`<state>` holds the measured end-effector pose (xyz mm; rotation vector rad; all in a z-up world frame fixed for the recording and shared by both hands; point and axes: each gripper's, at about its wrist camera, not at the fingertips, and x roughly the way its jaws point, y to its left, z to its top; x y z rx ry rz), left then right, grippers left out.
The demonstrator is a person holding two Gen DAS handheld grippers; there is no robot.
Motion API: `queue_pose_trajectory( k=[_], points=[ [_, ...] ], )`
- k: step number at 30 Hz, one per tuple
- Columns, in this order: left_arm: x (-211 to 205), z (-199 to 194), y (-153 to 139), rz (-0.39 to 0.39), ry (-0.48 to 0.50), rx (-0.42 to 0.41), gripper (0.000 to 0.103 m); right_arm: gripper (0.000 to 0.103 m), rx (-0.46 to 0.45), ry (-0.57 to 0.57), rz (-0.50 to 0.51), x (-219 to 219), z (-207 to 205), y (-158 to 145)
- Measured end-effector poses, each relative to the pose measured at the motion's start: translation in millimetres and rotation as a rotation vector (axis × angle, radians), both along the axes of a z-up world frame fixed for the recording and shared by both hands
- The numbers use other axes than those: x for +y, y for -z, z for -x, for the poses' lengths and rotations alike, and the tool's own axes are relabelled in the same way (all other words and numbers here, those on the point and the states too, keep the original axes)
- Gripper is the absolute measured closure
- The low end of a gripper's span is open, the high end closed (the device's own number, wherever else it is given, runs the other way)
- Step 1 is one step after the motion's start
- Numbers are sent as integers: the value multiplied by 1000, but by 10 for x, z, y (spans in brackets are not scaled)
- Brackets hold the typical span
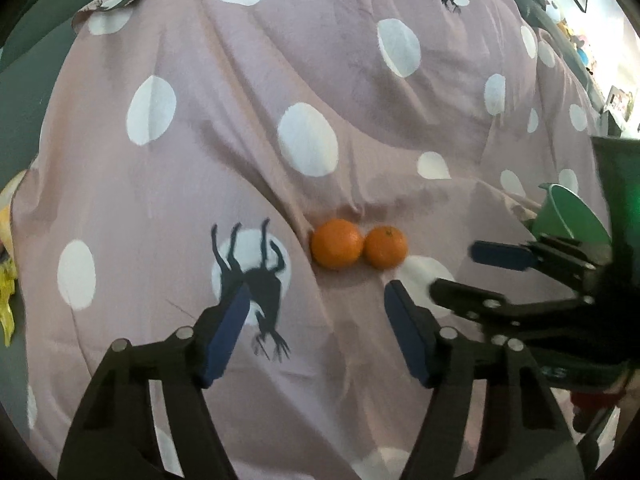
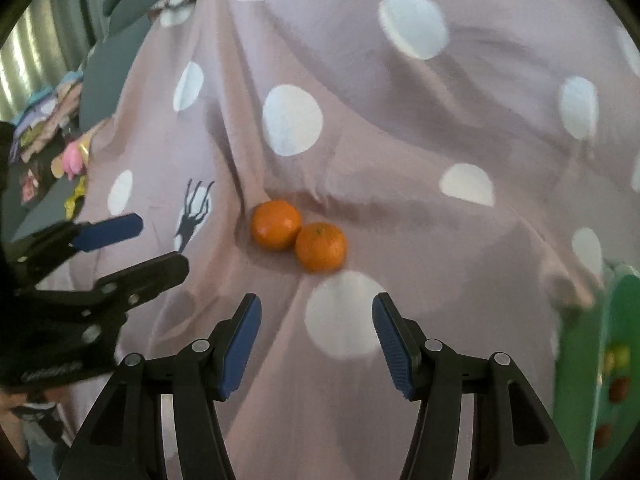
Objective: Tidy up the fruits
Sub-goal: 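Grasp an orange with each tool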
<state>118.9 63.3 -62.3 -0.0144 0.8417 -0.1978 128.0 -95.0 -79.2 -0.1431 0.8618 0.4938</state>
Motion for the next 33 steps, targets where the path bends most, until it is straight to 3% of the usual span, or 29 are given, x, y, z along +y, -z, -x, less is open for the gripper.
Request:
queue_pose_trajectory(
  k=[11, 15, 26, 29, 33],
  points=[
    [61, -184, 111, 10, 12, 10, 36, 45, 87, -38, 38, 289, -534, 402],
    [8, -258, 122, 9, 23, 17, 36, 59, 73, -28, 36, 267, -562, 444],
    [-413, -540, 167, -15, 97, 51, 42, 60, 92, 100, -117, -530, -295, 245],
    [-508, -670, 276, -46, 79, 84, 53, 60, 84, 107, -169, -714, -222, 164],
    [-635, -786, 358, -132, 48, 76, 53, 60, 70, 91, -167, -787, -118, 141]
  ],
)
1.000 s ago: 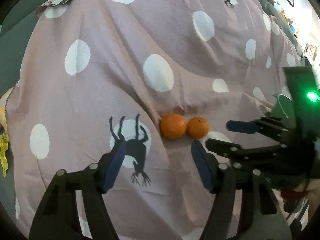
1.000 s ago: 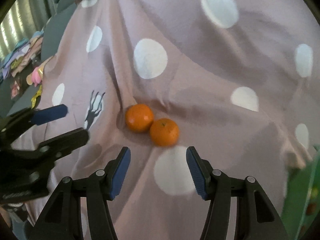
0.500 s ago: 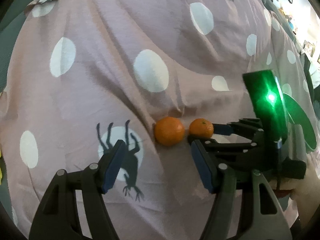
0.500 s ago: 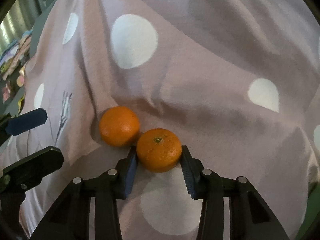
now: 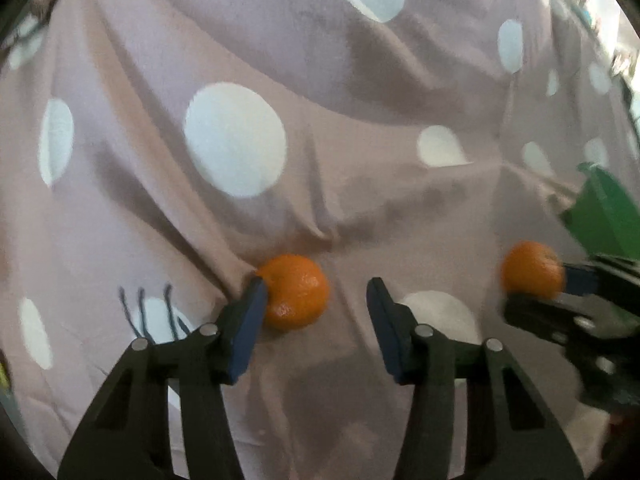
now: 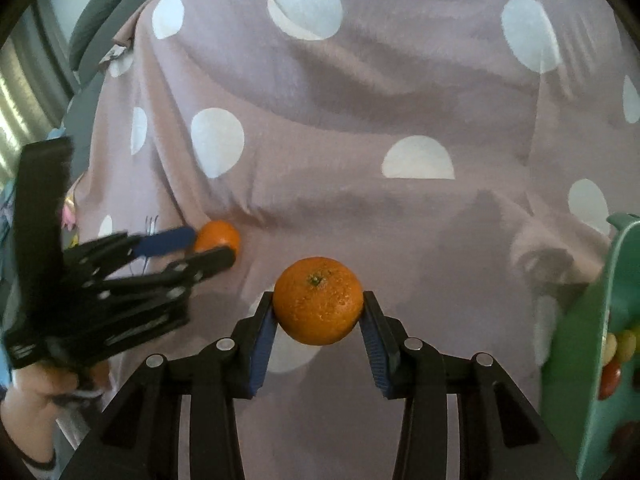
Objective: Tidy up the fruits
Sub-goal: 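Grasp an orange with each tool, then carry both oranges over the green bowl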
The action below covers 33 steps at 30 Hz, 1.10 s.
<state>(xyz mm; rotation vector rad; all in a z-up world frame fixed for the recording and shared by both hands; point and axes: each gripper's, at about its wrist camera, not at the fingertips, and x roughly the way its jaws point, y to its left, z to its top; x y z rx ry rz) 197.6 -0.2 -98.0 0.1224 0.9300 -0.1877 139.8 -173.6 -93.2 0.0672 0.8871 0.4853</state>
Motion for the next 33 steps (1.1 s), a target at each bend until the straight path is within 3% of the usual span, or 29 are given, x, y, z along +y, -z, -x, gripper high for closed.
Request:
queue_pose_trajectory(
  k=[5, 9, 13, 15, 17, 21, 33],
  points=[
    [6, -70, 79, -79, -41, 12, 53, 60, -3, -7, -23, -18, 27, 11],
    [68, -41, 108, -61, -21, 7, 53, 60, -8, -12, -38, -42, 68, -1],
    [17, -118, 163, -98, -34, 29, 54, 60, -14, -10, -38, -33, 109, -17],
    [25, -150, 228, -82, -35, 47, 62, 60, -17, -10, -41, -36, 130, -21],
    [11, -151, 234, -98, -30, 38, 62, 60, -16, -12, -42, -29, 142, -25],
    [121, -129, 209, -7, -38, 60, 62, 60, -19, -13, -28, -27, 159, -33],
    [231, 332, 153, 41, -22, 111, 62, 60, -11, -7, -36, -53, 314, -42]
  ],
)
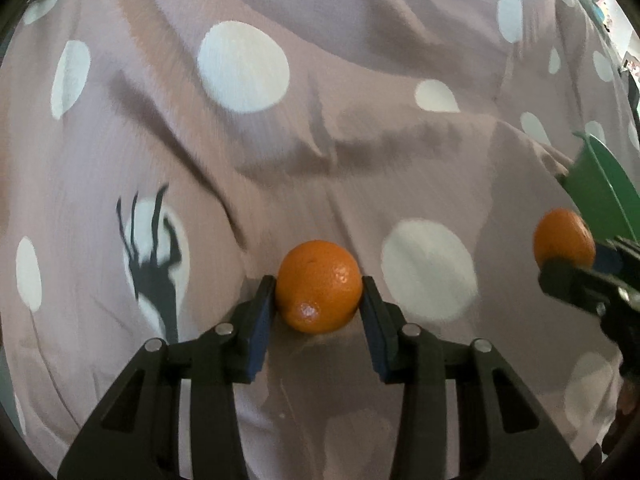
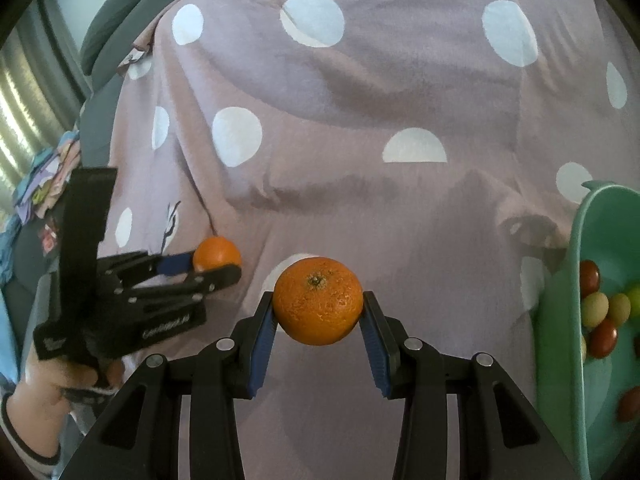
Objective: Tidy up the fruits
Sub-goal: 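Carry both oranges over the green bowl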
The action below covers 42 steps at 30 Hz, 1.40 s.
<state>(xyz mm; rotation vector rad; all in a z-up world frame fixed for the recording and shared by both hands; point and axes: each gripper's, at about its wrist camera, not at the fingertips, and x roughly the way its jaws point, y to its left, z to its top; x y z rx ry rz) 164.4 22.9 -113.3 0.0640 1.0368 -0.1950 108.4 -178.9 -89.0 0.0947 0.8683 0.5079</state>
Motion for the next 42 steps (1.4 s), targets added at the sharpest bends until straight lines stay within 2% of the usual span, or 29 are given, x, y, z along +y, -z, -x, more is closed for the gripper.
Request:
queue_pose_trajectory(
  k=[6, 9, 11, 20, 42],
  points=[
    [85, 445, -76, 49, -13, -4, 62, 60, 3, 9, 1, -44, 193, 4],
    [95, 656, -140, 49, -21, -23, 62, 60, 10, 13, -7, -67, 314, 15],
    [5, 689, -172, 55, -34, -35, 62, 60, 14, 16, -8, -80, 400, 21],
    [96, 1136, -426, 91, -58, -55, 62, 60, 22, 19, -9, -126, 783, -15],
    [-185, 1589, -749, 77, -34, -129, 62, 60, -82, 41, -19, -212, 1303, -377]
  ],
)
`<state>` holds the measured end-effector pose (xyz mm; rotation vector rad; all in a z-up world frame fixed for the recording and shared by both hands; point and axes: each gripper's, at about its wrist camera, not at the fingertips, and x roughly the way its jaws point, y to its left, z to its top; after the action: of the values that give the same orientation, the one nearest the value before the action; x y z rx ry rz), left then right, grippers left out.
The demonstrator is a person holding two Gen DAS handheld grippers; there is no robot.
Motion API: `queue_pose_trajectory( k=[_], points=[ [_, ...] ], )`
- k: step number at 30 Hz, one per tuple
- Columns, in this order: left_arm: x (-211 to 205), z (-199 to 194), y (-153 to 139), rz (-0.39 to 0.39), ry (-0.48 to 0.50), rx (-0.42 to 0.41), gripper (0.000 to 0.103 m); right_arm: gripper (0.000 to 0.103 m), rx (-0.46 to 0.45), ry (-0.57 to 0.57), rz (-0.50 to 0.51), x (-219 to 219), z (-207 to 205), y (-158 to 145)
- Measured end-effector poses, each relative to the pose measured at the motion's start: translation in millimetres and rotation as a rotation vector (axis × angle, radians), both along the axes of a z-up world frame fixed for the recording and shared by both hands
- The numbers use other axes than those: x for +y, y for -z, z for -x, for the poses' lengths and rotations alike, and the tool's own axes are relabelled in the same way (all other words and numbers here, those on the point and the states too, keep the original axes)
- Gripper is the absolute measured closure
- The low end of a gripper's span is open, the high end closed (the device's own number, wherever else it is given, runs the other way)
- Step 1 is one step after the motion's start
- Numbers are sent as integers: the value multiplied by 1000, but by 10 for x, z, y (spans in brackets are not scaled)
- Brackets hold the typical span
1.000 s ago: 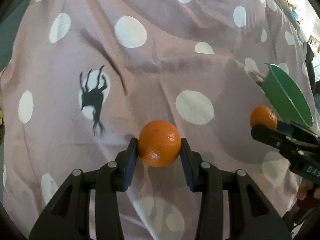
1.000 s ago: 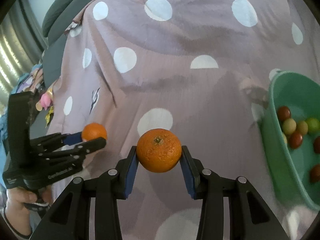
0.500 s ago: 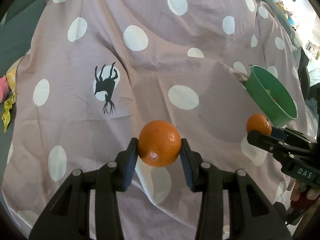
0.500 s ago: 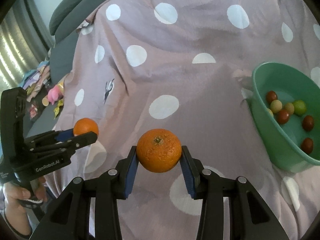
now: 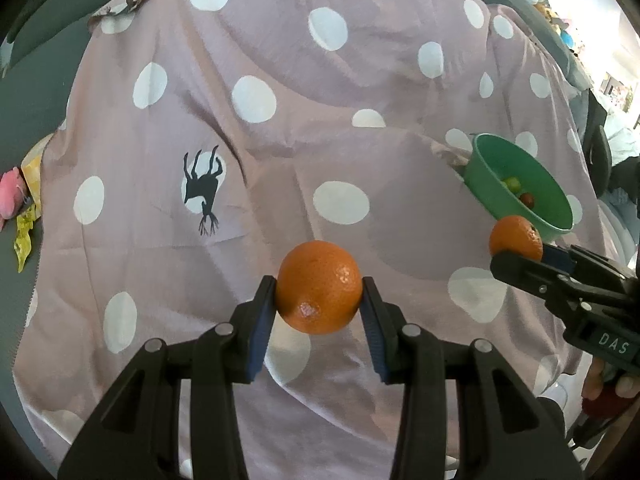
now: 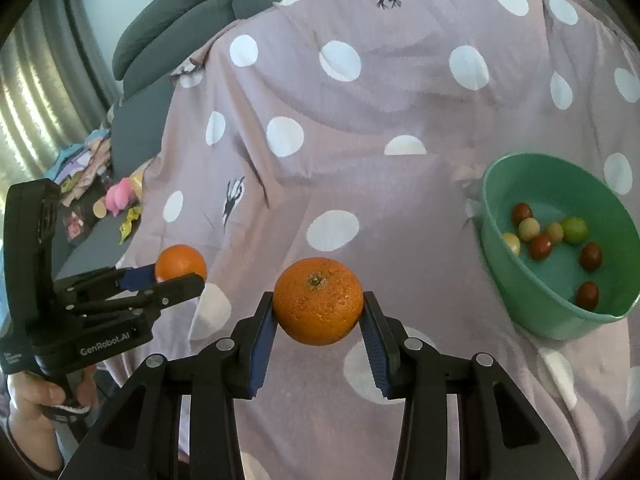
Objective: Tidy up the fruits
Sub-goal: 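Carry both oranges over the green bowl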
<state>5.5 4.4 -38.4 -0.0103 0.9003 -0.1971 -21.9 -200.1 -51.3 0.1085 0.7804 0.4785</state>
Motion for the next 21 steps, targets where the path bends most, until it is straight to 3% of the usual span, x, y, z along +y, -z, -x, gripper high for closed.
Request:
queue_pose_trajectory(
  k=[21],
  points=[
    [-429, -58, -174, -39, 61, -51, 62, 60, -66, 54, 4, -273, 64, -142]
  ],
)
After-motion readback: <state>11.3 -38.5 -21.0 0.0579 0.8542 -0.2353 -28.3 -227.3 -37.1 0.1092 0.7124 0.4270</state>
